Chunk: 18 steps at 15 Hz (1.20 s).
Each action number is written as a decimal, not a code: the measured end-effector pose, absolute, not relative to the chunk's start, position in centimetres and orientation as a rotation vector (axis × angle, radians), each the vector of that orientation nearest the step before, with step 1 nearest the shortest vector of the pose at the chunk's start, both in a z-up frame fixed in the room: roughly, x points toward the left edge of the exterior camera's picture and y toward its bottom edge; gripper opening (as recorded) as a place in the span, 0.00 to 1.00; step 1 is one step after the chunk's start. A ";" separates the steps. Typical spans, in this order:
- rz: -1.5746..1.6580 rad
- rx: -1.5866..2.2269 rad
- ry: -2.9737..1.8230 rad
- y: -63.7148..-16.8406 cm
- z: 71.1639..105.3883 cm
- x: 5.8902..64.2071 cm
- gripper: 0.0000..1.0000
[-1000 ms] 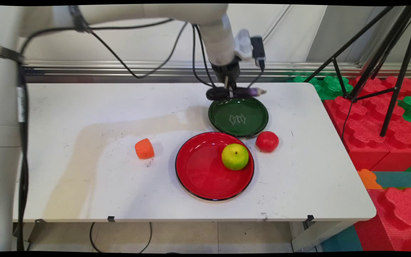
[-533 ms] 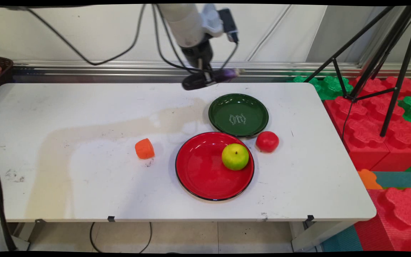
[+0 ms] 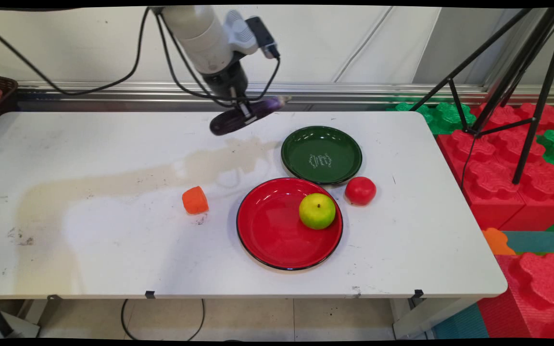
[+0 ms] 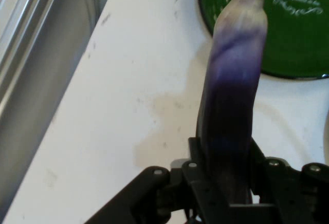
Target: Place the picked object on the table
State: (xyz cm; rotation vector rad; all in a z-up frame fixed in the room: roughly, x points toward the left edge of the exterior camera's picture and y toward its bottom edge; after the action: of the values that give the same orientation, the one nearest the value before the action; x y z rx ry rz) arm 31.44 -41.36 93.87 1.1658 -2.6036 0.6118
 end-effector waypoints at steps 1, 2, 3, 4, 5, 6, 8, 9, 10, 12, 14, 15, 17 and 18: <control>0.606 1.208 -2.587 -41.1 93.5 31.9 0.00; 0.601 1.242 -2.571 -41.1 93.1 32.2 0.00; 0.596 1.282 -2.551 -41.1 92.5 32.5 0.00; 0.591 1.318 -2.533 -41.3 91.9 32.7 0.00; 0.586 1.346 -2.518 -41.6 91.3 32.8 0.00; 0.580 1.378 -2.502 -41.9 90.6 32.9 0.00; 0.565 1.433 -2.476 -42.6 89.1 33.1 0.00; 0.555 1.460 -2.464 -43.0 88.3 33.1 0.00; 0.544 1.485 -2.454 -43.4 87.4 33.1 0.00; 0.528 1.515 -2.442 -44.0 86.2 33.1 0.00; 0.509 1.550 -2.430 -44.6 84.8 33.0 0.00; 0.499 1.567 -2.425 -44.9 84.1 33.0 0.00; 0.481 1.591 -2.418 -45.3 82.9 33.0 0.00; 0.472 1.602 -2.415 -45.5 82.3 33.0 0.00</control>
State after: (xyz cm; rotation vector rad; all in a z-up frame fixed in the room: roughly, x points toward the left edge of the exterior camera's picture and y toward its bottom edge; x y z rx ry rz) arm 33.02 -45.53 82.31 1.6023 -2.4150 0.4718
